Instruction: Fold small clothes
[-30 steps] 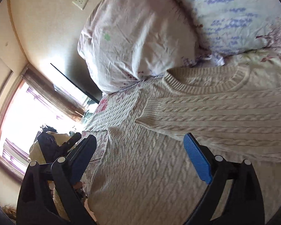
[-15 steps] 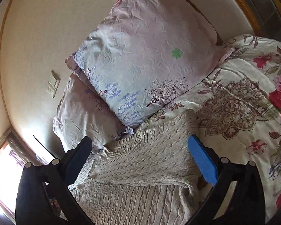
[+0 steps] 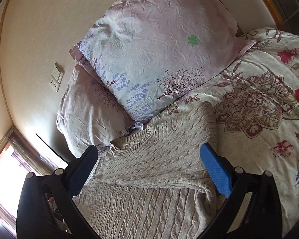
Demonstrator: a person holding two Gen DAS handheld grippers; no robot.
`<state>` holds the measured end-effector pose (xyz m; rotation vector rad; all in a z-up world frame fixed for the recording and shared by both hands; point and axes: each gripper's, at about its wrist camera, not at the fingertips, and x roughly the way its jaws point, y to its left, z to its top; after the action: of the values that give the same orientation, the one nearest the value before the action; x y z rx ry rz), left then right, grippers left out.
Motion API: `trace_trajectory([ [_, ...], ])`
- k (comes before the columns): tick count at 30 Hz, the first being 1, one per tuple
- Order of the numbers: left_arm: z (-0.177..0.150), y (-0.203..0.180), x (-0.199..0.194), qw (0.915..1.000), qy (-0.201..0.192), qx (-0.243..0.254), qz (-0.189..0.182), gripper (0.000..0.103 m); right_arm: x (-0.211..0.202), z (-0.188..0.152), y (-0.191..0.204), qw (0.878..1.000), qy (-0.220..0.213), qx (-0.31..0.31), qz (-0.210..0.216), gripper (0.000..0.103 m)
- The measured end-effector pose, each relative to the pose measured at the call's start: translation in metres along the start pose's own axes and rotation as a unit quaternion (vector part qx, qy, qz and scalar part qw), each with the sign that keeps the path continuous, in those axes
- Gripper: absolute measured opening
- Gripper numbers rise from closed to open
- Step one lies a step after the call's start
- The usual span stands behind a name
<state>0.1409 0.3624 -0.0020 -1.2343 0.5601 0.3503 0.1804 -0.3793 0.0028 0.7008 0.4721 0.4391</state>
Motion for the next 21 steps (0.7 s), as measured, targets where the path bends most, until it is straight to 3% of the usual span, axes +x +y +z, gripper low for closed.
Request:
trace_trajectory([
  [4, -0.014, -0.047, -0.017, 0.9956, -0.013, 0.074, -0.055, 0.007, 0.001, -0.002, 0.005, 1.000, 0.005, -0.012, 0.001, 0.102],
  [7, -0.040, -0.095, -0.024, 0.9841, 0.003, 0.137, -0.113, 0.006, 0.001, -0.002, 0.008, 1.000, 0.005, -0.019, 0.000, 0.102],
  [11, -0.102, -0.153, -0.024, 0.9532, 0.045, 0.236, -0.184, 0.006, 0.001, -0.002, 0.007, 1.000, 0.005, -0.022, -0.001, 0.102],
  [14, -0.160, -0.180, -0.007, 0.9251, 0.099, 0.300, -0.211, 0.006, 0.002, -0.002, 0.006, 1.000, 0.005, -0.022, -0.003, 0.102],
  [16, -0.200, -0.187, 0.011, 0.9088, 0.140, 0.344, -0.191, 0.007, 0.001, -0.002, 0.005, 1.000, 0.005, -0.023, -0.005, 0.102],
  [18, -0.234, -0.183, 0.036, 0.8955, 0.181, 0.381, -0.141, 0.007, 0.001, -0.002, 0.005, 1.000, 0.005, -0.024, -0.008, 0.102],
  [21, -0.262, -0.163, 0.068, 0.8805, 0.244, 0.399, -0.080, 0.010, 0.002, -0.002, 0.005, 0.999, 0.008, -0.029, -0.013, 0.102],
])
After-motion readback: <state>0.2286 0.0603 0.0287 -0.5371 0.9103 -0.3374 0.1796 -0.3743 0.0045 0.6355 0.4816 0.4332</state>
